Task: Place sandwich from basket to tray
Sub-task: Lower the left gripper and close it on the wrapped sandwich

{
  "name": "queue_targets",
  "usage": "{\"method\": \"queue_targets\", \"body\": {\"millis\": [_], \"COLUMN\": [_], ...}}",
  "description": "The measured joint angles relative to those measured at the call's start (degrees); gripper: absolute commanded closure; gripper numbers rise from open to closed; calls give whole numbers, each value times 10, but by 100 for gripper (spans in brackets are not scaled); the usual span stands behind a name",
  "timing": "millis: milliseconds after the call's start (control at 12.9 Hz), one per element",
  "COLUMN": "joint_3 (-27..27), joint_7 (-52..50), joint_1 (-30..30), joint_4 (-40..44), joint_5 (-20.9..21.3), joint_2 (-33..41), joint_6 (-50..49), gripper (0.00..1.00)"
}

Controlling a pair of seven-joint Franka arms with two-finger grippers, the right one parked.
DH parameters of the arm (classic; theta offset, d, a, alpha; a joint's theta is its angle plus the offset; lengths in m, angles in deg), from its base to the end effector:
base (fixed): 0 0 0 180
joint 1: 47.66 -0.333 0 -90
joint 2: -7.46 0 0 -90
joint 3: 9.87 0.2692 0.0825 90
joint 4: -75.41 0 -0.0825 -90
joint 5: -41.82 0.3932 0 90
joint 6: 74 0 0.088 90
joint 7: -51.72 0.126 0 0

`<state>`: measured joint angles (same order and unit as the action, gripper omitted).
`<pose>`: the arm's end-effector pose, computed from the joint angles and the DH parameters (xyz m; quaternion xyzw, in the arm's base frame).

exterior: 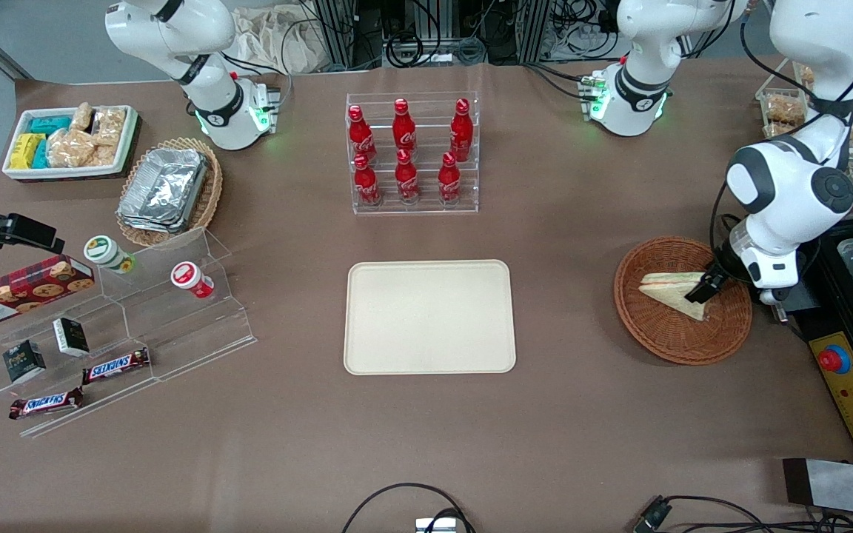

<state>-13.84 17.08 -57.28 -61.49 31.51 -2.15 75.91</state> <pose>0.5047 0.0510 0.1818 0.9078 0.4150 0.0151 0.0587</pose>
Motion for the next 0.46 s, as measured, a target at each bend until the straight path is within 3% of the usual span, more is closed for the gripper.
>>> {"method": "queue_targets", "body": {"millis": [77, 310, 465], "joint_3": [0, 0, 0], "joint_7": [0, -1, -1], "joint_1": [0, 0, 1], "joint_4": [0, 0, 0], "joint_5": [0, 0, 0], "joint_2": [-2, -5, -5], "joint_6": [2, 5, 5], "gripper": [15, 66, 83]}}
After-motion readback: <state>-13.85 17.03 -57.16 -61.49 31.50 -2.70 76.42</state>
